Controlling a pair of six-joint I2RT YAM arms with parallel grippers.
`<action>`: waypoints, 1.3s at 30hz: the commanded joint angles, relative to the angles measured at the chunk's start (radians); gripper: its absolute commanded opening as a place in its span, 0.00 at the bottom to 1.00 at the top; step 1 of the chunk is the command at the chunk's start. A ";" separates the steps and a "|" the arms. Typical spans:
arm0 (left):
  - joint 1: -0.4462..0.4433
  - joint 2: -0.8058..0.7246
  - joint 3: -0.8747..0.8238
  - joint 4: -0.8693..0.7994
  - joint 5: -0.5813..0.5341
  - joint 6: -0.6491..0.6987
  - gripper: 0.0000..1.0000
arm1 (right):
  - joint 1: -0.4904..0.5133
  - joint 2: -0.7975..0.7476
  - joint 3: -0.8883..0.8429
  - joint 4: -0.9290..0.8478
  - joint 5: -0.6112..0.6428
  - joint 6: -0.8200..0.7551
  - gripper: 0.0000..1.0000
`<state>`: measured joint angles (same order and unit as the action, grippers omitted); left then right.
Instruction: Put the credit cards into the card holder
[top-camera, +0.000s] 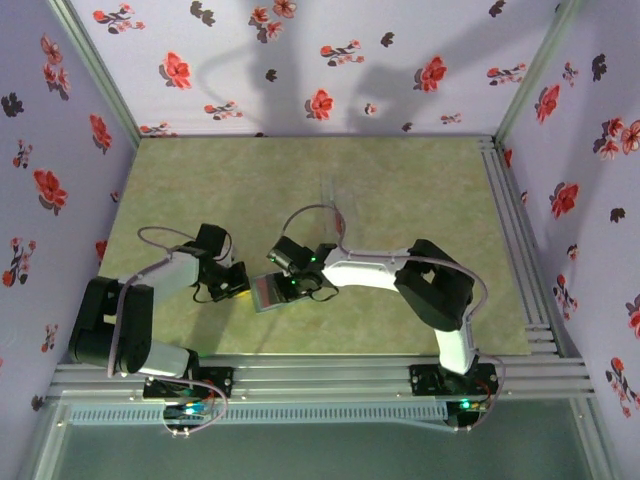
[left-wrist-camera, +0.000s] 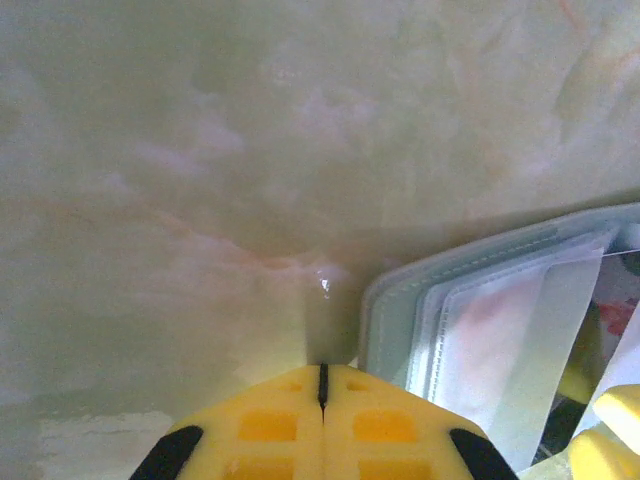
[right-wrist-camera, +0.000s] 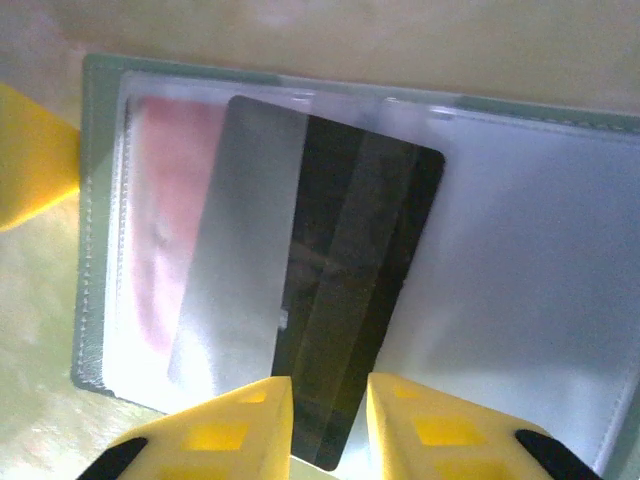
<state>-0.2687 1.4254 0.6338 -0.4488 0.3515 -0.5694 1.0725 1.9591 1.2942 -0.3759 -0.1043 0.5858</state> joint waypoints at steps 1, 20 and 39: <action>-0.024 -0.002 -0.013 0.020 0.056 -0.002 0.00 | 0.013 0.030 0.033 0.031 -0.046 -0.008 0.24; -0.026 0.020 0.022 0.003 0.051 0.002 0.00 | -0.046 -0.067 -0.023 0.029 0.030 0.008 0.47; -0.026 0.036 0.035 0.007 0.055 0.009 0.00 | -0.039 0.055 0.024 0.097 -0.001 0.039 0.48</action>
<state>-0.2890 1.4429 0.6426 -0.4343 0.3851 -0.5690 1.0218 1.9938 1.3029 -0.2867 -0.1040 0.6121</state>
